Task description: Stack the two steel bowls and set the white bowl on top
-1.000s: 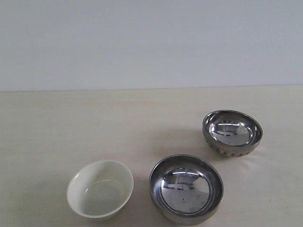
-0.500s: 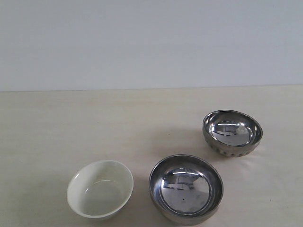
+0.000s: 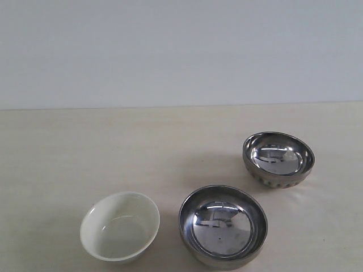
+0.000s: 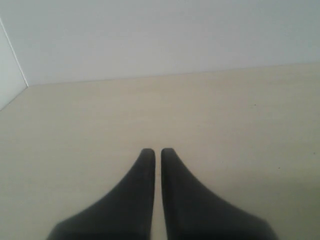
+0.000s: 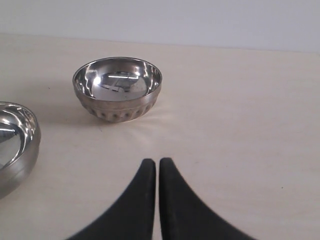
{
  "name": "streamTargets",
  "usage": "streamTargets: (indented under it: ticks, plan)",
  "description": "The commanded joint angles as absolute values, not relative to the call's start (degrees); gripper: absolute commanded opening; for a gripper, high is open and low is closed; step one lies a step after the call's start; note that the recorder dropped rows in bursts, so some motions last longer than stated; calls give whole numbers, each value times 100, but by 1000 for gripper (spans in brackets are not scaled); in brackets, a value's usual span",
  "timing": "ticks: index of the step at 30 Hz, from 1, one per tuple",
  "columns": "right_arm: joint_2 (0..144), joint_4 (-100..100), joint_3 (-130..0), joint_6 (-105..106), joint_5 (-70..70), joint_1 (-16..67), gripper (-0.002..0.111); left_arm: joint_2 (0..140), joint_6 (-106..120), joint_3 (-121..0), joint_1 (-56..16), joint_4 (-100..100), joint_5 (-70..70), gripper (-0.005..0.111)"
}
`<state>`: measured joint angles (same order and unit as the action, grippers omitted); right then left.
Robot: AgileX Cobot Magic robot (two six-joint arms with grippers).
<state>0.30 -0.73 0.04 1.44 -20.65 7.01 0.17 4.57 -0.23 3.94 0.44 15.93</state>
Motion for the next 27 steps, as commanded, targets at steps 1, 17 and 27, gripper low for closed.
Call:
streamTargets:
  ticks: [1, 17, 27]
  plan:
    - [0, -366, 0, 264, -1981, 686, 0, 0, 479, 0, 420, 0, 1594, 4]
    - [0, -933, 0, 298, -587, 686, 0, 0, 479, 0, 420, 0, 1594, 4]
    - [0, -960, 0, 337, -292, 686, 0, 0, 479, 0, 420, 0, 1594, 4]
